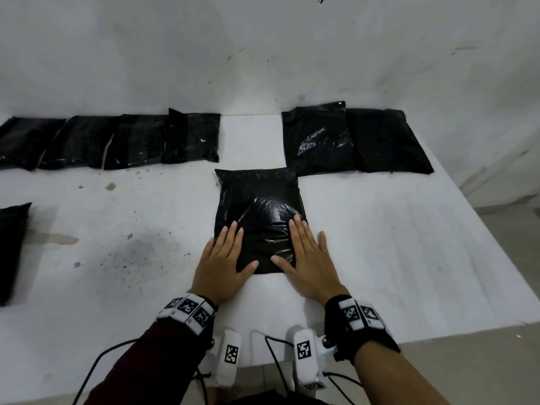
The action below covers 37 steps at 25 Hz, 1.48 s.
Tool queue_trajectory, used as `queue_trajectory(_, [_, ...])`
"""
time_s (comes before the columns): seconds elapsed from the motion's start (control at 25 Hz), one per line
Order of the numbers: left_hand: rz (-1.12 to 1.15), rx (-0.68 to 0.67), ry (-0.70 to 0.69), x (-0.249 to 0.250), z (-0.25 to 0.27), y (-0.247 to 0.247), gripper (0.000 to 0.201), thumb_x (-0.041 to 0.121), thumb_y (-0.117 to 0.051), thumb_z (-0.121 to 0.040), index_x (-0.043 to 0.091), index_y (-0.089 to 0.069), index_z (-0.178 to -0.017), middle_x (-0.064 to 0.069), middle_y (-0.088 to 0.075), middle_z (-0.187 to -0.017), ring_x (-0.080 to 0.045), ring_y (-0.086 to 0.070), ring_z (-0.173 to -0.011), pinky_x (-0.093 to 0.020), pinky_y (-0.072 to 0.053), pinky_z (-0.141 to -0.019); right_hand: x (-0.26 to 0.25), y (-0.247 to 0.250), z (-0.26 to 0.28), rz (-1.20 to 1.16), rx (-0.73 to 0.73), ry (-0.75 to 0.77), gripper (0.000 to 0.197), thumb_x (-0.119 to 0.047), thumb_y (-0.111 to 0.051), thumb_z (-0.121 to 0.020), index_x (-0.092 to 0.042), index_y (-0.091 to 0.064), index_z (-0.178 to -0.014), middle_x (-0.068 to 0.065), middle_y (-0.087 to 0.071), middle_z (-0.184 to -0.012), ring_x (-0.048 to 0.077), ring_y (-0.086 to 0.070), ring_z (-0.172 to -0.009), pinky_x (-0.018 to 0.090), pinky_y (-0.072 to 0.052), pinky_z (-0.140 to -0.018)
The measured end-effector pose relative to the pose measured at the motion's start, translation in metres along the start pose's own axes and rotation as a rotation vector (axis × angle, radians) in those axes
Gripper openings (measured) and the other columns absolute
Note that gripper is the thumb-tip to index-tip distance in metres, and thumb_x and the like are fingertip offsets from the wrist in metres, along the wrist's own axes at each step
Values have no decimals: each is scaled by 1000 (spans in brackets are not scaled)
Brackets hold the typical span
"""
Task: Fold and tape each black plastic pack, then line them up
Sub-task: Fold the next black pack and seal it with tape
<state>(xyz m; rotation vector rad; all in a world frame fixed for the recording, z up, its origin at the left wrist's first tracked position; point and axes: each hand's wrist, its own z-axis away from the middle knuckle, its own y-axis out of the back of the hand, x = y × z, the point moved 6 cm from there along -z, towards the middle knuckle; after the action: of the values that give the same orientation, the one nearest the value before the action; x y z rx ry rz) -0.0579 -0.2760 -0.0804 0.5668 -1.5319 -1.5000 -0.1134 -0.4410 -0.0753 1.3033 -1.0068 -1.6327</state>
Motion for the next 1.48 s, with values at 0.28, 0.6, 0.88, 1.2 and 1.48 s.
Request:
queue_trajectory(0.28, [-37,-54,2,-1,0,1,103,74,-1,-62,19,2,-148,4,15,-154,-10,17,-140,-26,14,-107,20,8,9,-131,-11,46,89,-70,-20,-76,-26,4,-150,-18,16,-151,-1,17,-139,29,13,-114])
queue_trajectory(0.6, [252,40,-19,-36,10,11,82,60,-14,-78,17,-19,-148,8,-5,-155,-3,8,-138,-24,5,-113,32,13,10,-239,-21,66,72,-32,-54,-92,-21,-13,-150,-18,1,-149,3,6,-142,19,11,-113])
queue_trajectory(0.88, [117,-141,-48,-42,9,11,98,73,-11,-65,22,-7,-149,11,9,-153,-3,18,-134,-22,10,-109,36,18,9,-257,-83,118,86,-62,-41,-77,-23,-15,-150,-19,0,-149,-3,7,-140,13,12,-111])
queue_trajectory(1.2, [85,-257,-110,-47,15,15,131,100,-6,-42,22,11,-145,16,24,-145,-4,25,-134,-23,11,-108,41,17,9,-223,-78,170,117,-95,-25,-55,-27,-12,-150,-21,5,-150,-4,15,-138,13,15,-109])
queue_trajectory(1.48, [333,-223,-74,-41,21,23,121,97,-28,-50,27,-4,-145,20,7,-148,-1,15,-137,-22,8,-110,47,29,10,-492,-96,75,100,-23,-82,-66,-22,-24,-147,-15,-12,-152,0,-8,-141,17,-2,-113])
